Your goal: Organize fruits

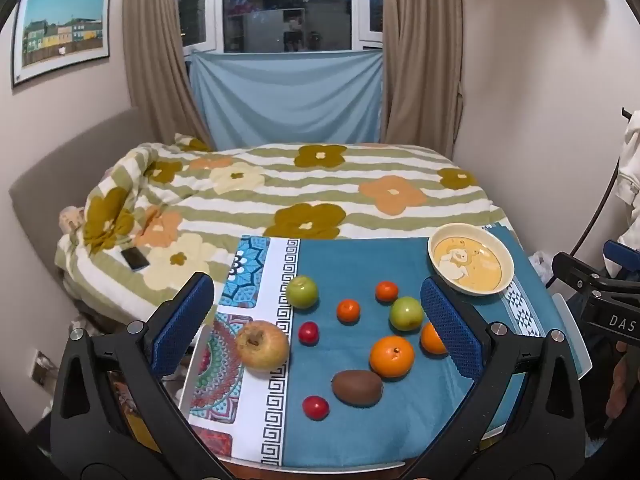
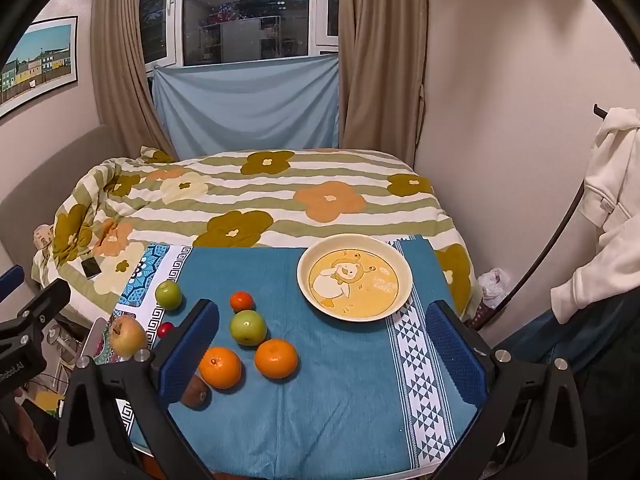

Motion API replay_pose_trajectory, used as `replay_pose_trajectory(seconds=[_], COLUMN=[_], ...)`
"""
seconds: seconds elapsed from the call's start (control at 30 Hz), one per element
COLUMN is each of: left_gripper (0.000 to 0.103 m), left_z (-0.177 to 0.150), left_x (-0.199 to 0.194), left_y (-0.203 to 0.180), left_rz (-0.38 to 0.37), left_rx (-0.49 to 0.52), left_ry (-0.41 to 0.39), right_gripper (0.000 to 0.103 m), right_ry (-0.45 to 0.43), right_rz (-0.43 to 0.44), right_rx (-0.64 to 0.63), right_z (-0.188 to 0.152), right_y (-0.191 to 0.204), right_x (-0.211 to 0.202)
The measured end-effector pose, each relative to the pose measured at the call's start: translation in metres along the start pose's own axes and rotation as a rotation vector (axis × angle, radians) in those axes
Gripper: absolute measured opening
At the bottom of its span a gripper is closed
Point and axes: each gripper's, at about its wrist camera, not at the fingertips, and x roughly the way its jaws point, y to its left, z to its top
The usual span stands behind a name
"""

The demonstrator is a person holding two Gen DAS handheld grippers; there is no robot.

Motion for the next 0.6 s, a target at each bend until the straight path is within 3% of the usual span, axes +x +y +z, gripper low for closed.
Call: replay_pose_trajectory(seconds=[0.6], left_gripper=[0.103], left_z=[0.0017], left_x=[-0.0005], left_y=[-0.001], left_rz=[-0.004], left_rx=[0.0], left_ry=[-0.001], right_gripper=[0.103], right_ry=[0.002], right_rz=[0.0], right_rx=[0.0], right_z=[-0.0012], right_y=[0.0002], right_x=[0.0019])
